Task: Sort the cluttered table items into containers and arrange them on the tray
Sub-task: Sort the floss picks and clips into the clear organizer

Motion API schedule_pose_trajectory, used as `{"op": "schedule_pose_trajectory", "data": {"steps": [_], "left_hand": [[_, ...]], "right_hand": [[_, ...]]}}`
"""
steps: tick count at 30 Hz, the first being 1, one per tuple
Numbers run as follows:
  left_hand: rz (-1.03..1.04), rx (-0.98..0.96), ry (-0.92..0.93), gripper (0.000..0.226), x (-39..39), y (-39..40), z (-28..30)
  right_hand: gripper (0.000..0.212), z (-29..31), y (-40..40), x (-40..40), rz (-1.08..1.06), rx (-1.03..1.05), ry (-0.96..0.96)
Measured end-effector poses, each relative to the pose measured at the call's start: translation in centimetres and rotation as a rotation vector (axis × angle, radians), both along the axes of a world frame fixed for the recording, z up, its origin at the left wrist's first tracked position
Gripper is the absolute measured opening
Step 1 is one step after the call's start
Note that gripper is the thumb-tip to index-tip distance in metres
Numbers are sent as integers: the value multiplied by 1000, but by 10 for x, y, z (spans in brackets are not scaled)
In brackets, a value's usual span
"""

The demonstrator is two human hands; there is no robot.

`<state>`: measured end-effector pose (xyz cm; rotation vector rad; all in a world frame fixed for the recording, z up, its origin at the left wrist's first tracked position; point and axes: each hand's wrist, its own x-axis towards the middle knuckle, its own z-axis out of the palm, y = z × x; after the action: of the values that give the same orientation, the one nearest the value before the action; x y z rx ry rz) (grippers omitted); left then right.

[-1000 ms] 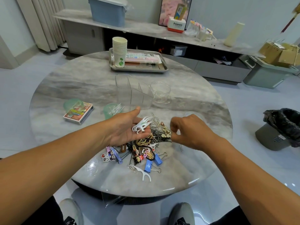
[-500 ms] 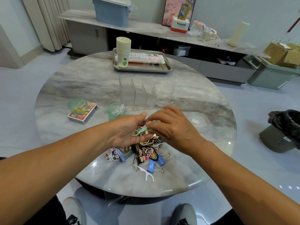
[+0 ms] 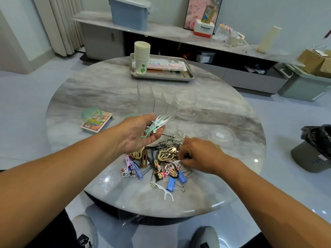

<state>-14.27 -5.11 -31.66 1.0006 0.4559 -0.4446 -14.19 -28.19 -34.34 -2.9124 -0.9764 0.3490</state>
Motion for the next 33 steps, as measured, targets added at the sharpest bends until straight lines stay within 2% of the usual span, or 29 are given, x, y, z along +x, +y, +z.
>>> {"op": "schedule_pose_trajectory", "data": {"steps": [5,9,14,20,23,27,33], "left_hand": [[22,3,-32,28,4,10,10],[29,54,-61,29,7,12,14],[-14,120,-70,34,4,5,10],[-151,144,-40,40,-4,-3,-3],[-216,134,-36,45,-7,-10,-8],[-268,82,-14,54,-9,-15,-8],[-302,144,-62,39,-12,-18,-10]], "right_hand": [[13,11,-1,2,-52,18,-58],[13,32,-8,11,-112,114,-87],[4,54,-20,19,-342,510,212],[5,64,-15,12,-321,776,450],[6,64,-8,12,-296,780,512],[7,61,-3,12,-289,663,532],[9,47,13,10,-385,573,520]]}}
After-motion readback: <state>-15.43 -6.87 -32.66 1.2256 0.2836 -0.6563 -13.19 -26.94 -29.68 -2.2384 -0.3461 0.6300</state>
